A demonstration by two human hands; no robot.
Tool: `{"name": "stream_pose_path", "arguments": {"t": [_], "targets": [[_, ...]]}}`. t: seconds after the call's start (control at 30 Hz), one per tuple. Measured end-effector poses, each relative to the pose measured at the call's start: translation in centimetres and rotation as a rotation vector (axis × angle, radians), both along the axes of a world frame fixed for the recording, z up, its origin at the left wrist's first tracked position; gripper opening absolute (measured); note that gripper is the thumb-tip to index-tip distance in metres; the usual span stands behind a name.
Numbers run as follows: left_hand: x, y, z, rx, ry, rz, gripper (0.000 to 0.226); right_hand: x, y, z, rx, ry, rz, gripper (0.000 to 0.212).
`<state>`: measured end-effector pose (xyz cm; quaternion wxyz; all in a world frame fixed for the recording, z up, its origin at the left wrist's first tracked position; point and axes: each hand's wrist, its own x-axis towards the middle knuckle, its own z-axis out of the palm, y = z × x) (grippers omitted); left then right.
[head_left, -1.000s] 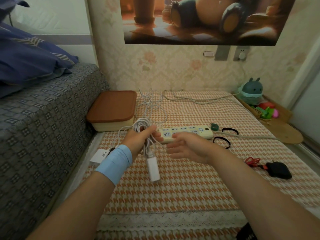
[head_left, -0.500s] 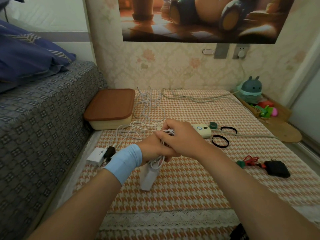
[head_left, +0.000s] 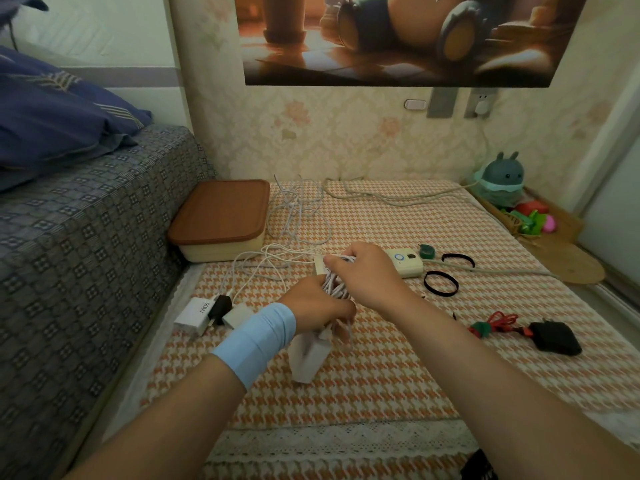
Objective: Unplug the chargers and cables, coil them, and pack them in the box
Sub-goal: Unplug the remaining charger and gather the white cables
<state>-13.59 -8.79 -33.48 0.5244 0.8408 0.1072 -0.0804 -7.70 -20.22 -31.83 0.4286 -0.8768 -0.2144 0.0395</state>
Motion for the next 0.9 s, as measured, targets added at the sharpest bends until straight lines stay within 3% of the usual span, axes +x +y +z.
{"name": "stream_pose_path", "arguments": {"t": [0.13, 0.23, 0.37, 0.5, 0.57, 0.7, 0.9], "targets": [[-0.1, 0.1, 0.3, -0.131, 0.029, -0.026, 0.023, 0.4, -1.1, 0.0, -0.038, -0.153, 0.072, 0.04], [-0.5, 1.1, 0.6, -0.341, 0.051, -0.171, 0.015, 0.5, -2.1, 0.3, -0.058, -0.314, 0.254, 0.031], [-0.7, 2.2, 0.4, -0.511, 0.104, -0.357, 0.025, 0.3, -1.7, 0.3, -0.118, -0.361, 0.417, 0.026], [-0.3, 3.2, -0.2, -0.508, 0.131, -0.424, 0.024, 0.6, -0.4, -0.1, -0.058, -0.384, 0.355, 0.048], [-0.2, 3.3, 0.0, -0.359, 0.038, -0.353, 0.019, 0.9, 0.0, -0.3, -0.02, -0.366, 0.291, 0.055], [0.1, 2.7, 0.8, 0.19, -0.103, -0.098, 0.031, 1.6, 0.1, -0.6, -0.012, -0.267, 0.181, 0.053], [0.0, 1.4, 0.2, 0.3, -0.05, -0.108, 0.02, 1.1, 0.0, -1.0, -0.064, -0.057, 0.256, 0.05]]}}
